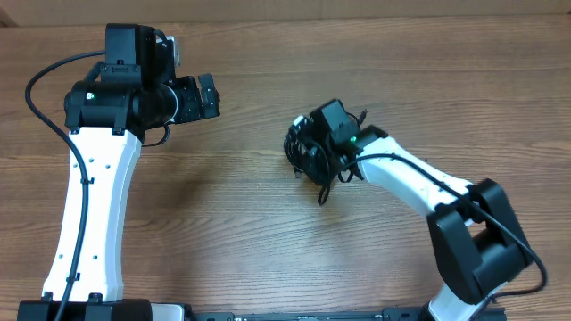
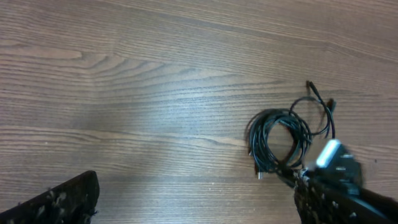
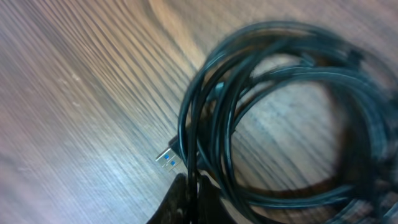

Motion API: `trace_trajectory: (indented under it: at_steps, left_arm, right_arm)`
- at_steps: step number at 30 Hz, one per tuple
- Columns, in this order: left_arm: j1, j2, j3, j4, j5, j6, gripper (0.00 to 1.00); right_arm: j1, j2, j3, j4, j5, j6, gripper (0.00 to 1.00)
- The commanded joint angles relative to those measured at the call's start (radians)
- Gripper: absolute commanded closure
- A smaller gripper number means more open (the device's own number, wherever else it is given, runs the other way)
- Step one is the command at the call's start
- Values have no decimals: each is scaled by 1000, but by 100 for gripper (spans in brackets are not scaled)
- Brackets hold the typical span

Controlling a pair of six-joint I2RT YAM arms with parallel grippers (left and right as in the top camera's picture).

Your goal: Untangle cables

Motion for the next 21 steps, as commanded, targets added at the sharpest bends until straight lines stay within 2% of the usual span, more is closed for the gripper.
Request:
trace_trajectory:
  at_steps: [1,6,9,11,12,13,14,15,16,21]
  left_arm:
    - [4,-20,22,0,12,16,0]
    - [2,-20,22,2,32,26,0]
    - [-5,-18,21,23,167,138,0]
    - [-9,-16,21,34,192,159,0]
    - [-9,-16,21,39,192,159,0]
    - [-9,-16,21,40,192,158,0]
    - [-9,-16,21,40,192,158,0]
    - [-9,-16,21,40,192,157,0]
    - [-9,-16,21,40,192,154,0]
    - [-9,-16,21,36,191,154,0]
  right_arm:
    - [-2,-145,171,-51,-40,117,96]
    - [-2,-243,356,-185,-38,231,96]
    - [-2,-287,453,-276,-36,286,96]
    - [-2,-304,478,-306,9,279,96]
    - [-3,-312,478,-317,55,262,90]
    - [-4,-313,475,-328,95,246,64]
    - [-4,-310,472,-337,117,243,29]
    - [-4,-303,462,-345,128,238,15]
    - [-4,-293,447,-351,121,212,12]
    - [2,-229,322,-357,-18,-6,14]
